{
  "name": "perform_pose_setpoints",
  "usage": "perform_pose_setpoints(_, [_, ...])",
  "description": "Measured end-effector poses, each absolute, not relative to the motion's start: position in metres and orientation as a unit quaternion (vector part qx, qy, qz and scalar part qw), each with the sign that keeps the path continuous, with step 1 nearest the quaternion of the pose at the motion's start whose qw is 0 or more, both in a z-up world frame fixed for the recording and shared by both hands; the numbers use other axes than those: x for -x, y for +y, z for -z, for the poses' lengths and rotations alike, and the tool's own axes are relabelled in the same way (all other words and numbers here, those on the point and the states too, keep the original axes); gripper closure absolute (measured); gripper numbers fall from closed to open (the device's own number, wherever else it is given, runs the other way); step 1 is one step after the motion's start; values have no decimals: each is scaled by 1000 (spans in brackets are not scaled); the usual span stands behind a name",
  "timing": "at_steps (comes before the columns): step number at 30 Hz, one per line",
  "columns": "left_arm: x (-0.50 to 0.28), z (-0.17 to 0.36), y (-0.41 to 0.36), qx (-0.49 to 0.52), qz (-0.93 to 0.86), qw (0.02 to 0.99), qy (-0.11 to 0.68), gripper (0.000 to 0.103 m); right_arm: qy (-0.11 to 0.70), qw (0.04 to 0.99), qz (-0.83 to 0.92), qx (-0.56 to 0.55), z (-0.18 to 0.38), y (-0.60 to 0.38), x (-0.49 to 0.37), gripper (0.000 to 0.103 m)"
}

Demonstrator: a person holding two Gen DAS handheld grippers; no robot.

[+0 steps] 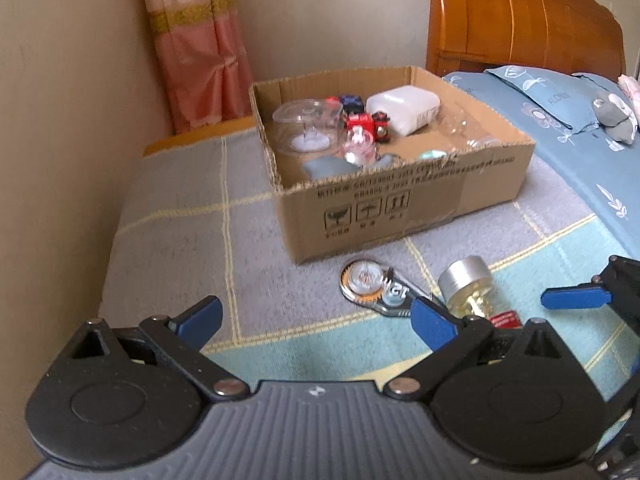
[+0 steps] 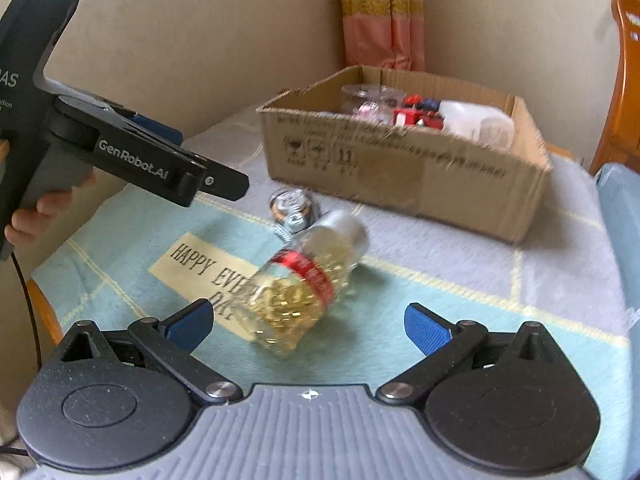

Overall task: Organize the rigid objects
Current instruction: 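Move the left gripper to the correction-tape dispenser while the right approaches the gold capsule bottle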

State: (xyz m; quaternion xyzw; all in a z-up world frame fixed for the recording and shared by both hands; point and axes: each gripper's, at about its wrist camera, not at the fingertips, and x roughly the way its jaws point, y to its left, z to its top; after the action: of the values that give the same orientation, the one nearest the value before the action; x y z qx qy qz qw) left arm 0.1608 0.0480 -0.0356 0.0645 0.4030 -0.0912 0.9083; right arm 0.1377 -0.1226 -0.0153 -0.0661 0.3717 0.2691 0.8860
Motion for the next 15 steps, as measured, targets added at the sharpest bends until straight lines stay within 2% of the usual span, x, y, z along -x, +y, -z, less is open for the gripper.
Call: perform_pose_setpoints(15, [-173, 73, 24, -95, 170, 882, 430, 3, 384, 906, -174, 38, 27, -150, -151, 0])
